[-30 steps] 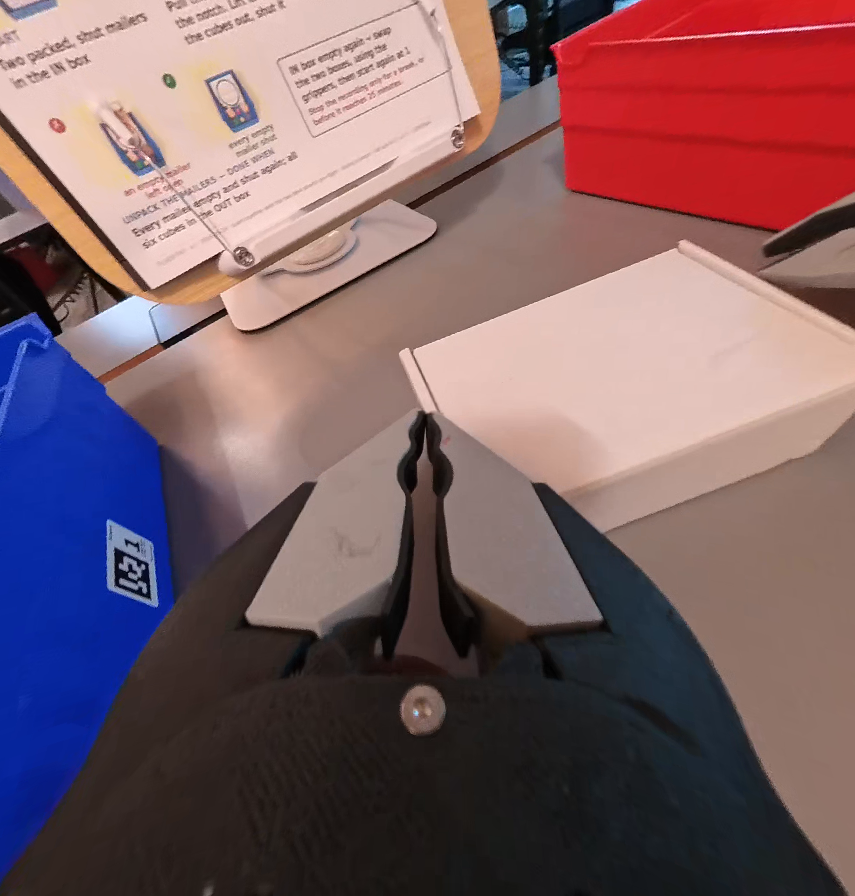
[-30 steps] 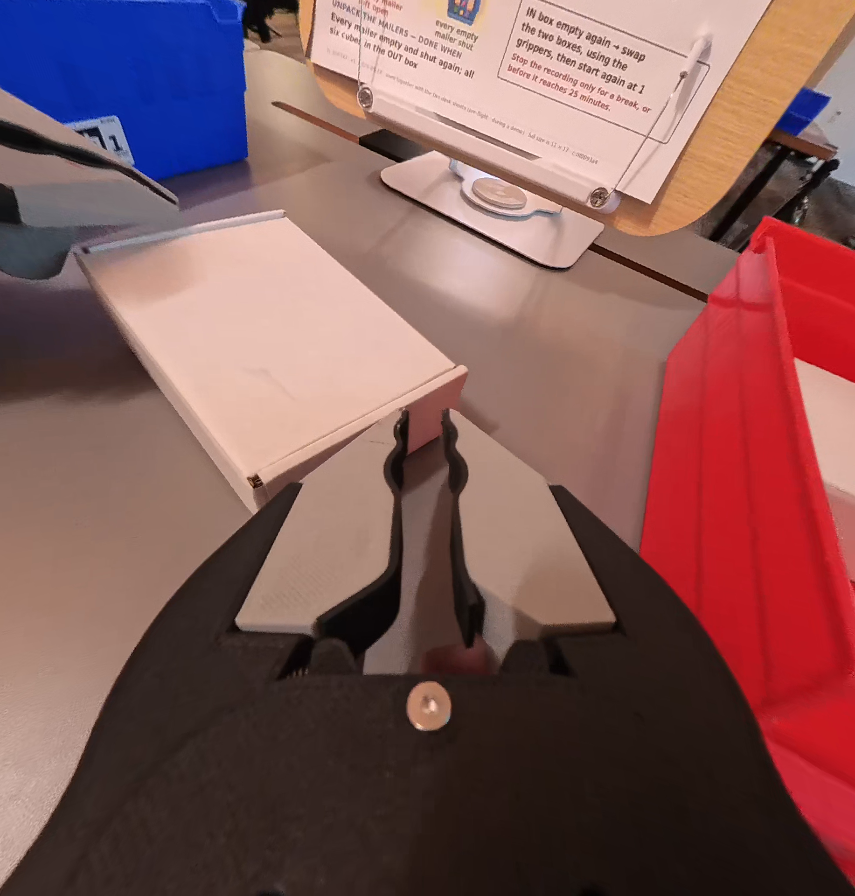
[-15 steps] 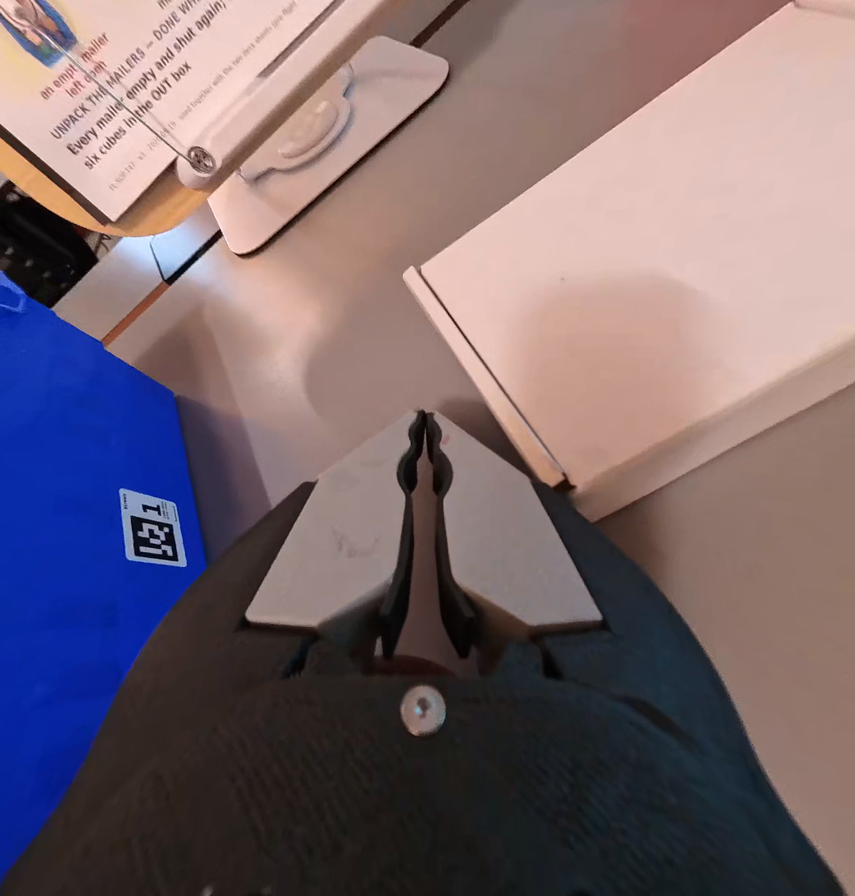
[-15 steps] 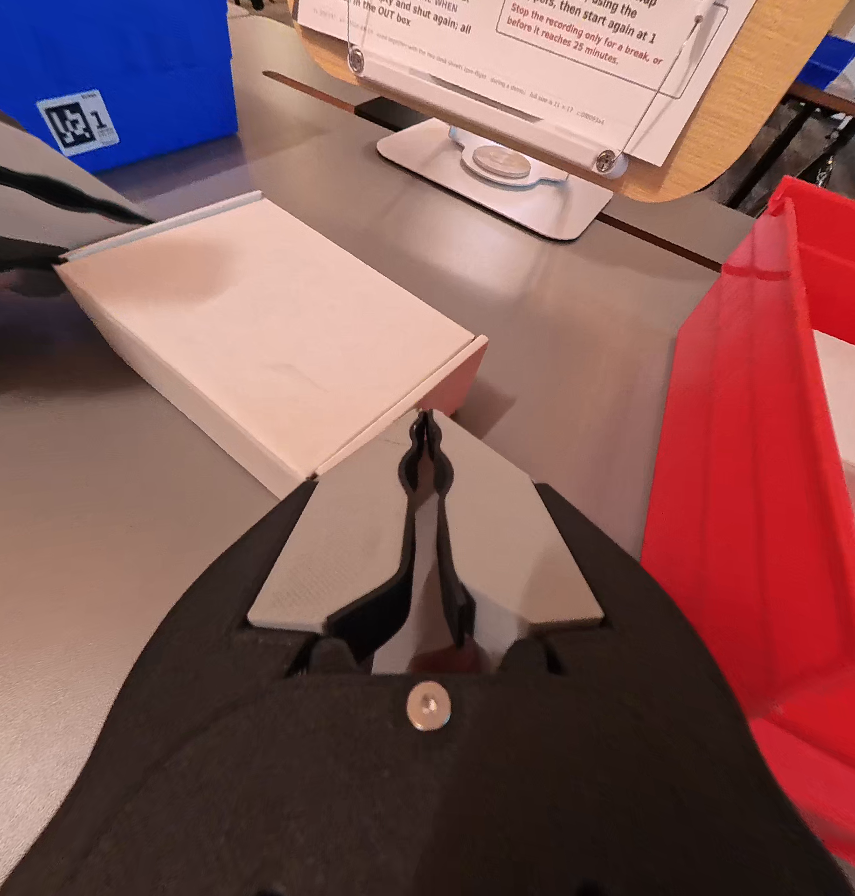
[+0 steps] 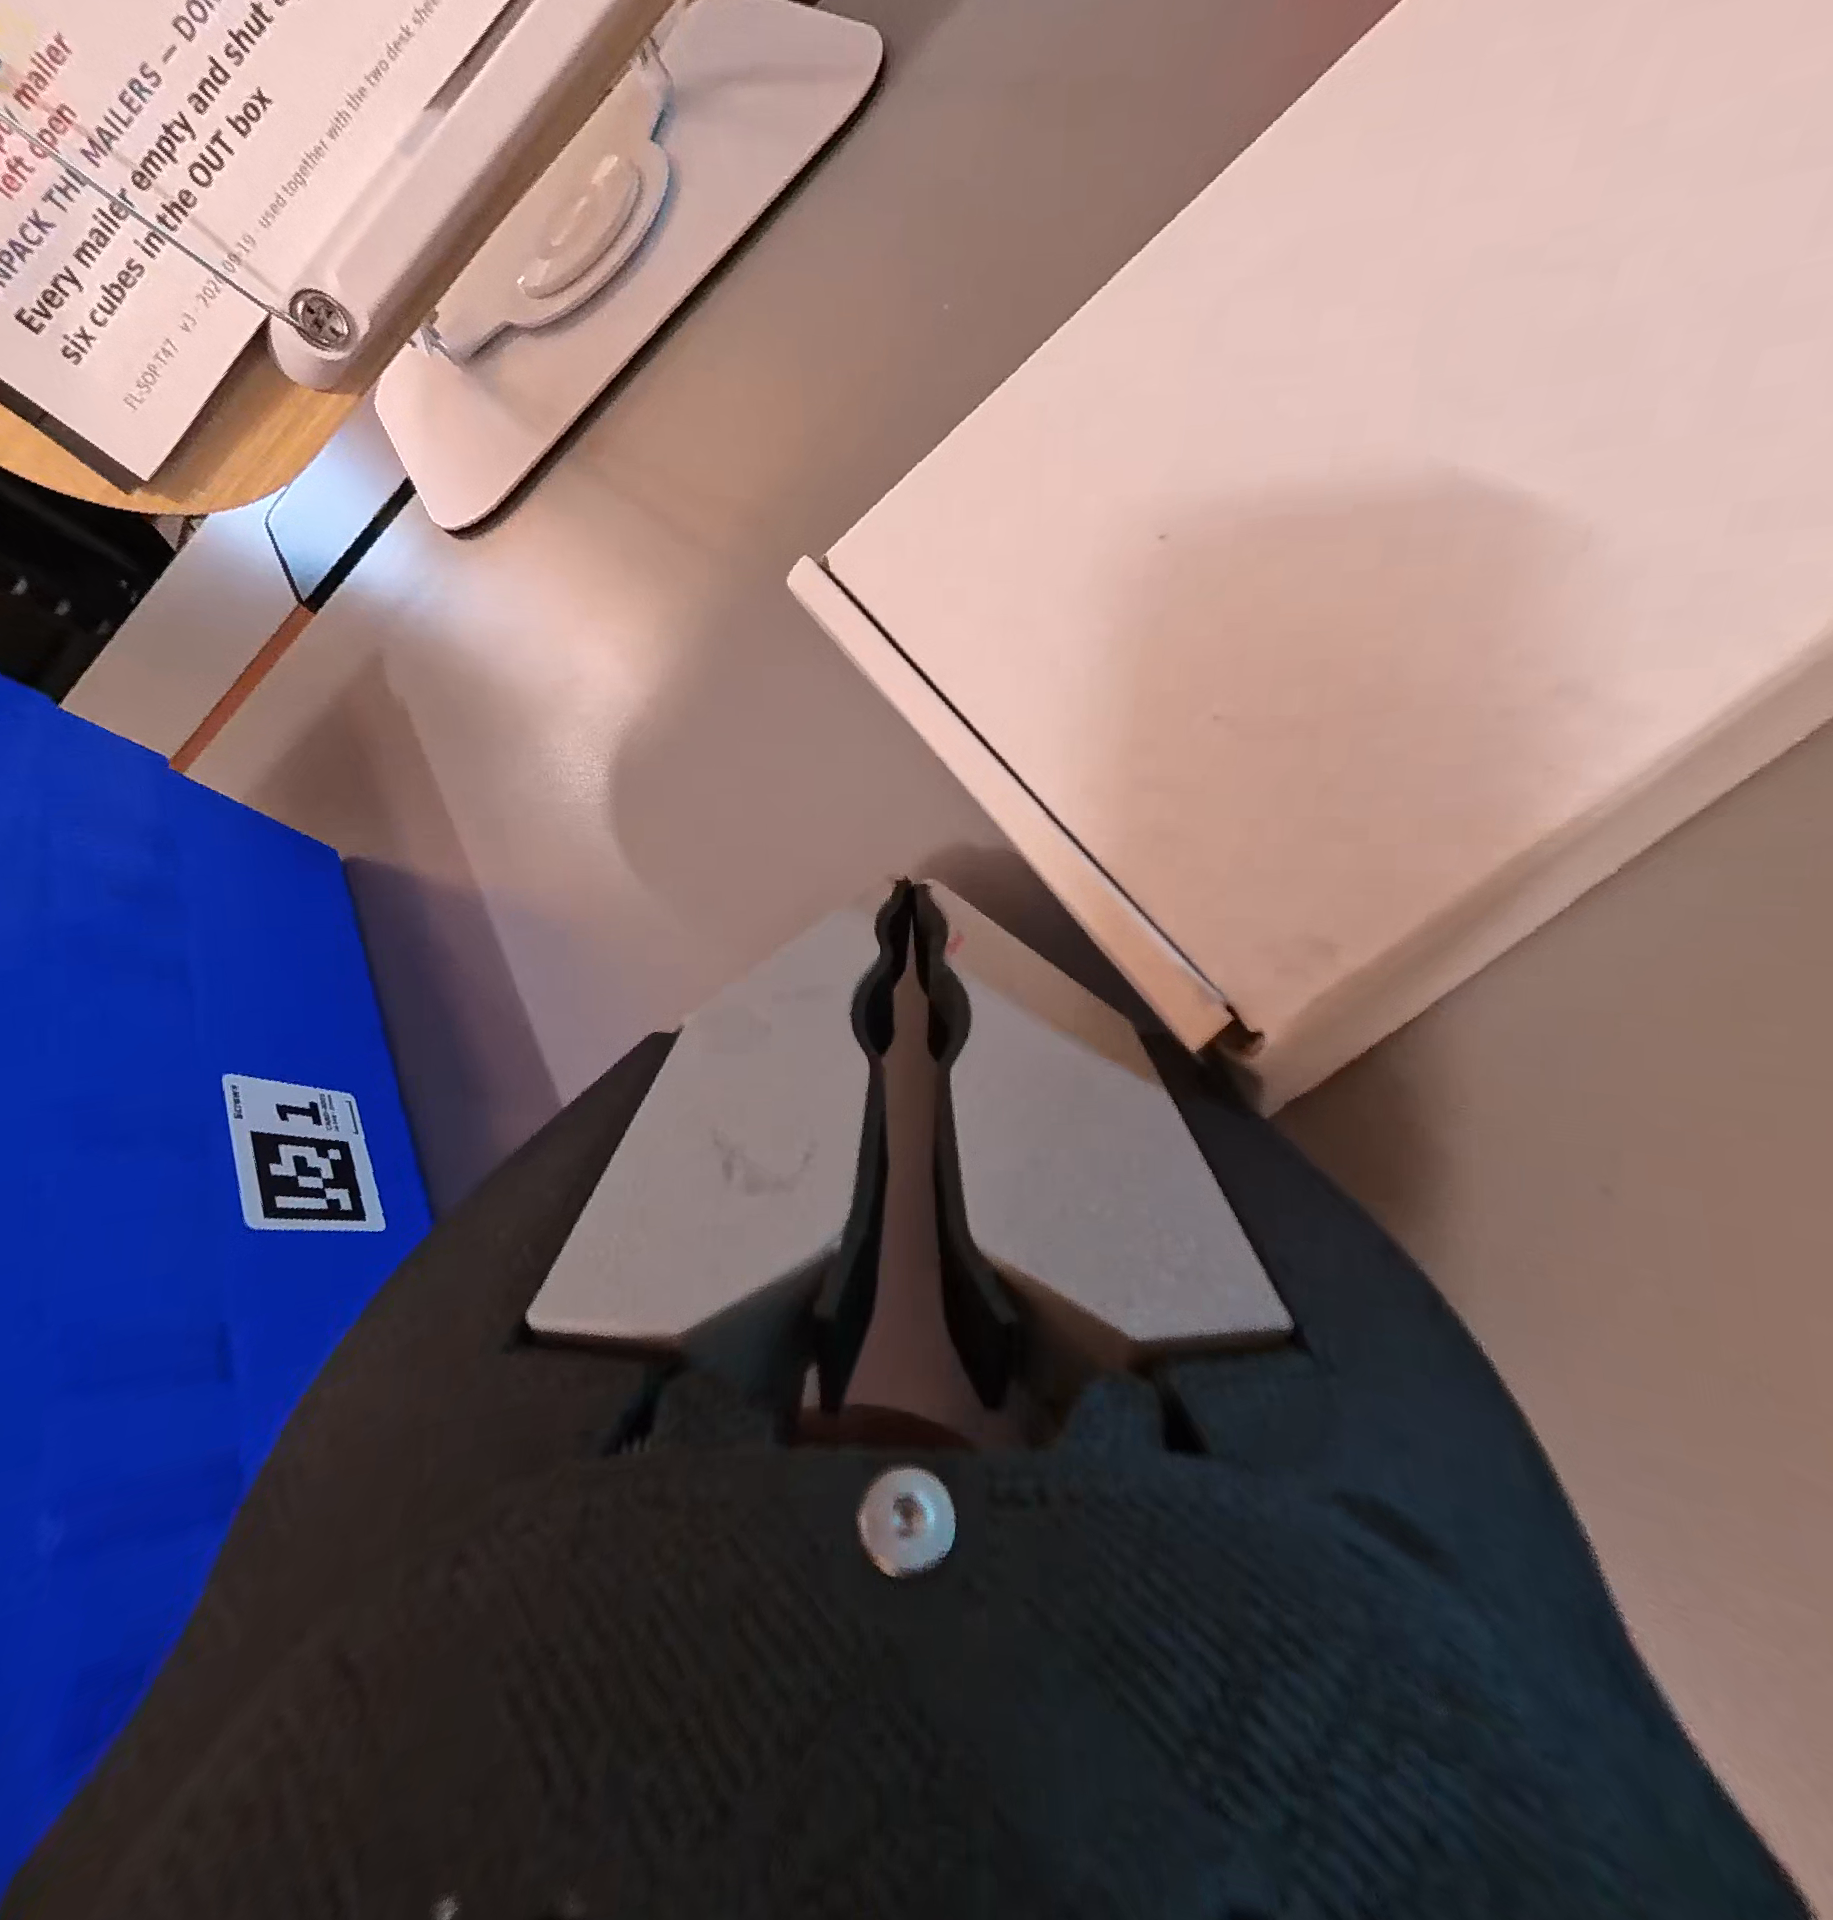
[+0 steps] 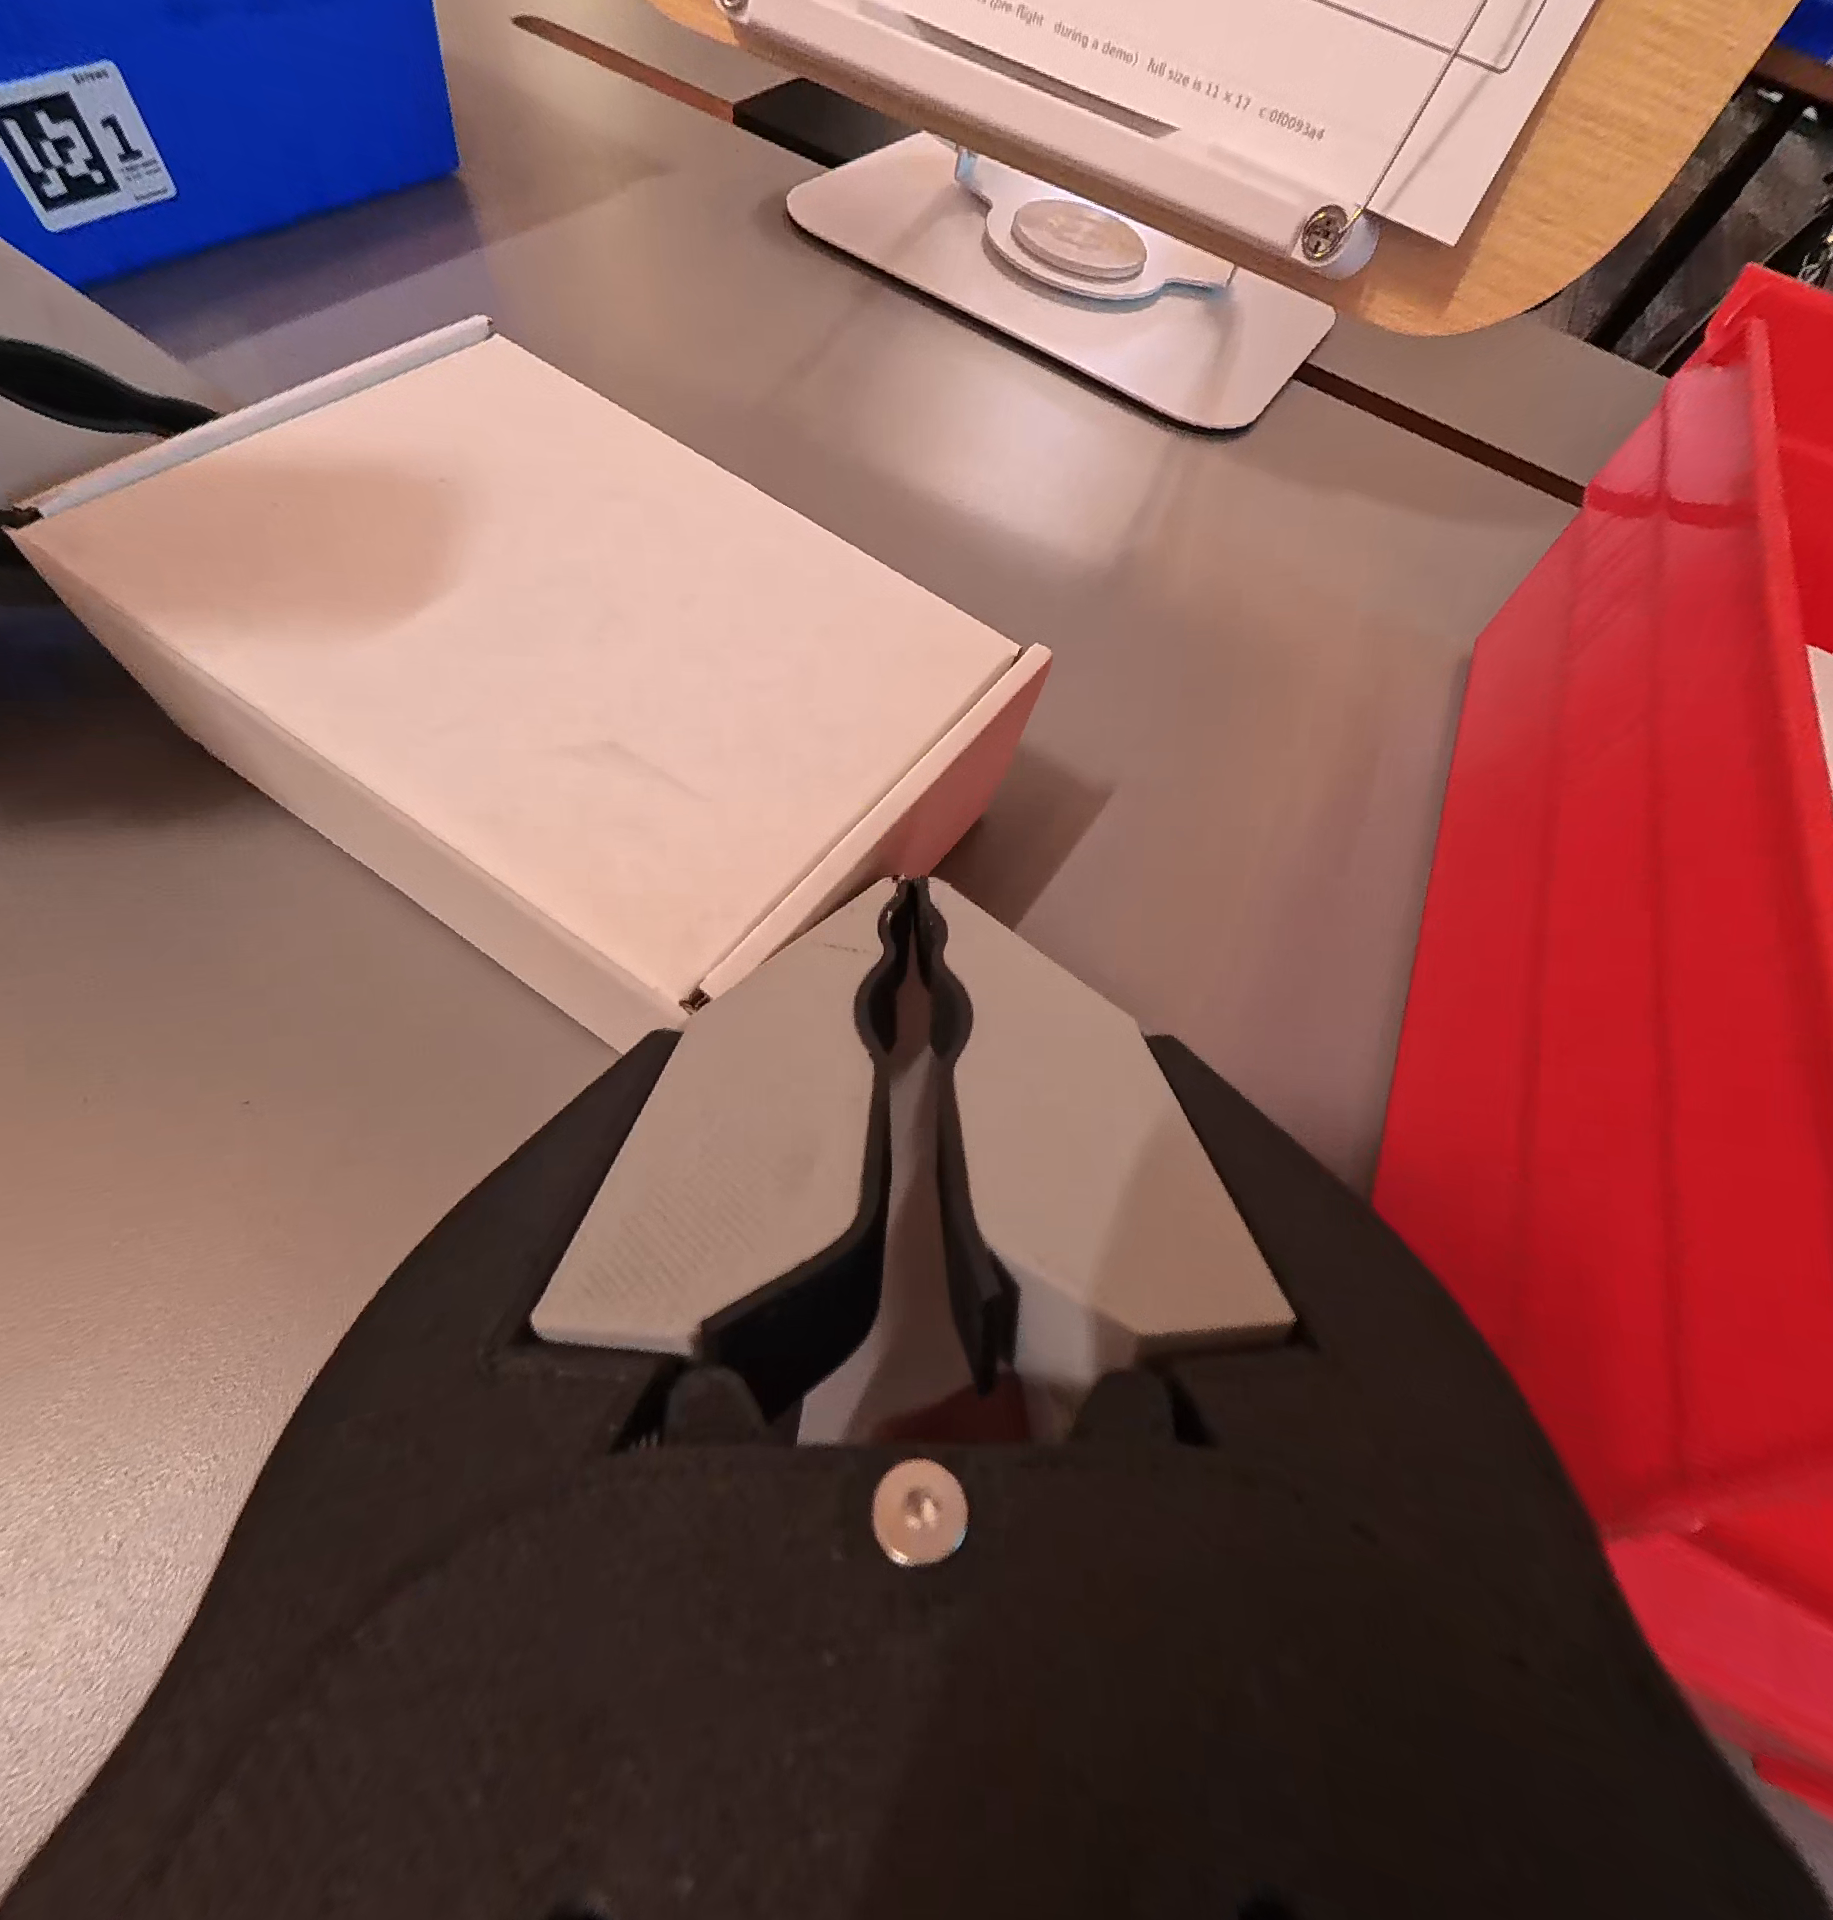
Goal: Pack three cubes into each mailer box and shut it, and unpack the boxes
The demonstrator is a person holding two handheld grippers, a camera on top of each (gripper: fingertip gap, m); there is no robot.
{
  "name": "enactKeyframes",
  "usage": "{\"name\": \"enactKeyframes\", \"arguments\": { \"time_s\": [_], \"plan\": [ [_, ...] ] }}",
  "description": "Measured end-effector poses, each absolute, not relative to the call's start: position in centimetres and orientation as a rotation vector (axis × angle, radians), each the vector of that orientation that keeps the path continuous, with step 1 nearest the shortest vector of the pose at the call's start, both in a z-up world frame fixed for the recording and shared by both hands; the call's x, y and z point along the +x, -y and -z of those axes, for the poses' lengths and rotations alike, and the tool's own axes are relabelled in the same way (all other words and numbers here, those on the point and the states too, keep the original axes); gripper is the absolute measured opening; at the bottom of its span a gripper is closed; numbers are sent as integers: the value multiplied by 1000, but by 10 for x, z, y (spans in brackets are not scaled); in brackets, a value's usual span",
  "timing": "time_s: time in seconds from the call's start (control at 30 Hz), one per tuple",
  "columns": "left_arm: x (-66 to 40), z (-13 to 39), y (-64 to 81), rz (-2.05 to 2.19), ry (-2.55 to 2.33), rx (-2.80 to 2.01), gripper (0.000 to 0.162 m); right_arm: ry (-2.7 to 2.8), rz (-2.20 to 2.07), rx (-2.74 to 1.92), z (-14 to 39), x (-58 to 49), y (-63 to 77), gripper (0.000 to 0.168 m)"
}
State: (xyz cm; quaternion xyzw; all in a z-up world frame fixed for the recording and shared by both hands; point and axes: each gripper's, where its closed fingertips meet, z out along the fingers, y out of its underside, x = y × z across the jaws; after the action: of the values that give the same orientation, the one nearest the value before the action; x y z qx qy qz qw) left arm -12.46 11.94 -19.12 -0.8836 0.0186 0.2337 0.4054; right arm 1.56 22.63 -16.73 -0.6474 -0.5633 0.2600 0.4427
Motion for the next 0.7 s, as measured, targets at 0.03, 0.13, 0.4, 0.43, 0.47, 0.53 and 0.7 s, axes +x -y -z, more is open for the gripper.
{"name": "enactKeyframes", "arguments": {
  "time_s": [0.03,0.13,0.4,0.43,0.47,0.53,0.7],
  "plan": [
    [-125,191,-119,-601,-47,-2231,0,1402,-646,-1610,168,16,-226,0],
    [-131,199,-117,-676,-62,-2277,0,1432,-638,-1629,173,17,-224,0],
    [-124,200,-118,-703,-160,-2267,0,1467,-599,-1647,180,22,-223,0],
    [-121,200,-118,-690,-178,-2264,0,1467,-600,-1650,180,22,-223,0],
    [-118,200,-119,-677,-200,-2261,0,1467,-606,-1655,181,23,-223,0],
    [-114,201,-118,-659,-236,-2255,0,1477,-640,-1669,181,22,-222,0],
    [-102,201,-114,-542,-277,-2259,0,1559,-700,-1650,182,24,-215,0]
  ]
}}
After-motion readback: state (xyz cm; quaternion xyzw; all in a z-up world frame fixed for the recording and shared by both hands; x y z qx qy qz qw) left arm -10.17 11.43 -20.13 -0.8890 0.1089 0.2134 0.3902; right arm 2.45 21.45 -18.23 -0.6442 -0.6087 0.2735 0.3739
